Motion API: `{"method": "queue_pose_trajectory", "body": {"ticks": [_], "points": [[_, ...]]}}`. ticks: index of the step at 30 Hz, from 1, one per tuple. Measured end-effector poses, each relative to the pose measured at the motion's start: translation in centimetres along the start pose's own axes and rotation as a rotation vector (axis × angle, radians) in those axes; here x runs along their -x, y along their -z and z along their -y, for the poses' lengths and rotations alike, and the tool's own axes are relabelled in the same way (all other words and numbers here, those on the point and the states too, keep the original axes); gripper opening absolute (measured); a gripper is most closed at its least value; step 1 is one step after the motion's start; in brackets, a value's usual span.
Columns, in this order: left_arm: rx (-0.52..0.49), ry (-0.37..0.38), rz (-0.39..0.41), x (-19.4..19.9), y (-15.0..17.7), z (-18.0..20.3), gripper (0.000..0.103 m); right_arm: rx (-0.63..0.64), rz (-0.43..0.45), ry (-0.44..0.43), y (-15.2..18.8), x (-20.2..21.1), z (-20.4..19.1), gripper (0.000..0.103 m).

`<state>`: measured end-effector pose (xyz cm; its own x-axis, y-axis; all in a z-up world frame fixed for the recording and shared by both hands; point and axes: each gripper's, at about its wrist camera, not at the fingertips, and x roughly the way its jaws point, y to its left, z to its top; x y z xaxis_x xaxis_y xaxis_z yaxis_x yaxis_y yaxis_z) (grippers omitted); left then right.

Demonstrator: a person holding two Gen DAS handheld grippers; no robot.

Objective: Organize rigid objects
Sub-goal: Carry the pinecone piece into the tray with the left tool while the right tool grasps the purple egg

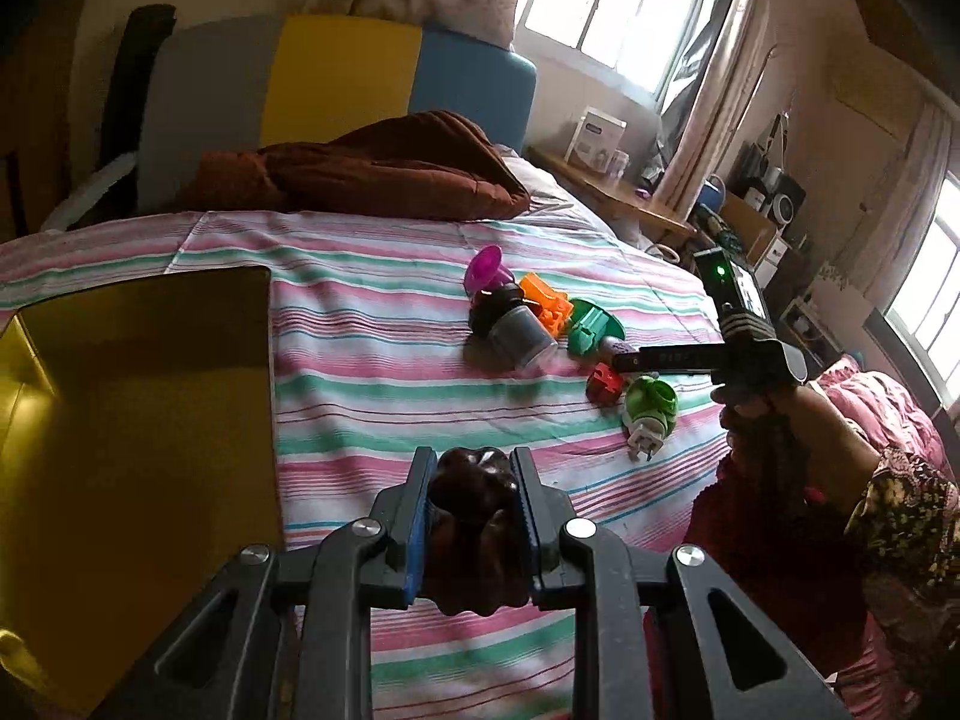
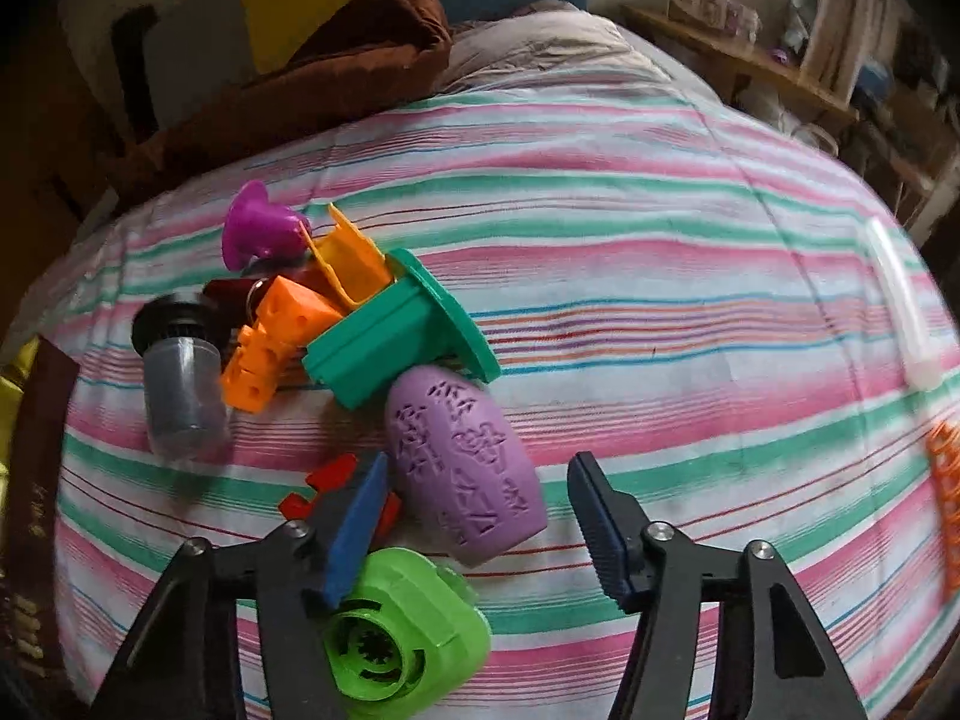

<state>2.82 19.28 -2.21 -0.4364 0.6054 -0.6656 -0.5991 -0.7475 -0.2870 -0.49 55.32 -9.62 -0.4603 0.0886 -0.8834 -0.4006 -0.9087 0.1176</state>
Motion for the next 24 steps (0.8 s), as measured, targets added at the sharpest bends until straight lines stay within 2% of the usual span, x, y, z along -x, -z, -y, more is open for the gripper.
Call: {"method": "queue_pose_trajectory", "body": {"ticks": [4,9,15,19,24], "points": [[0.022,-0.003,0.011,0.8,0.0,-0.8,0.024,-0.076,-0.016,-0.038,0.2,0.0,1.1,0.056],[0.038,-0.007,0.030,1.8,-0.1,-1.7,0.024,0.009,-0.024,0.054,0.3,-0.3,-0.1,0.053],[0.053,-0.028,0.046,2.8,-0.5,-2.7,0.024,-0.013,-0.015,0.078,0.4,0.1,0.5,0.046],[0.070,-0.047,0.058,3.4,-0.6,-4.0,0.024,-0.078,0.020,0.046,0.6,1.2,1.6,0.045],[0.103,-0.087,0.066,4.2,-0.8,-6.3,0.024,-0.152,0.050,-0.042,0.7,2.2,2.0,0.044]]}}
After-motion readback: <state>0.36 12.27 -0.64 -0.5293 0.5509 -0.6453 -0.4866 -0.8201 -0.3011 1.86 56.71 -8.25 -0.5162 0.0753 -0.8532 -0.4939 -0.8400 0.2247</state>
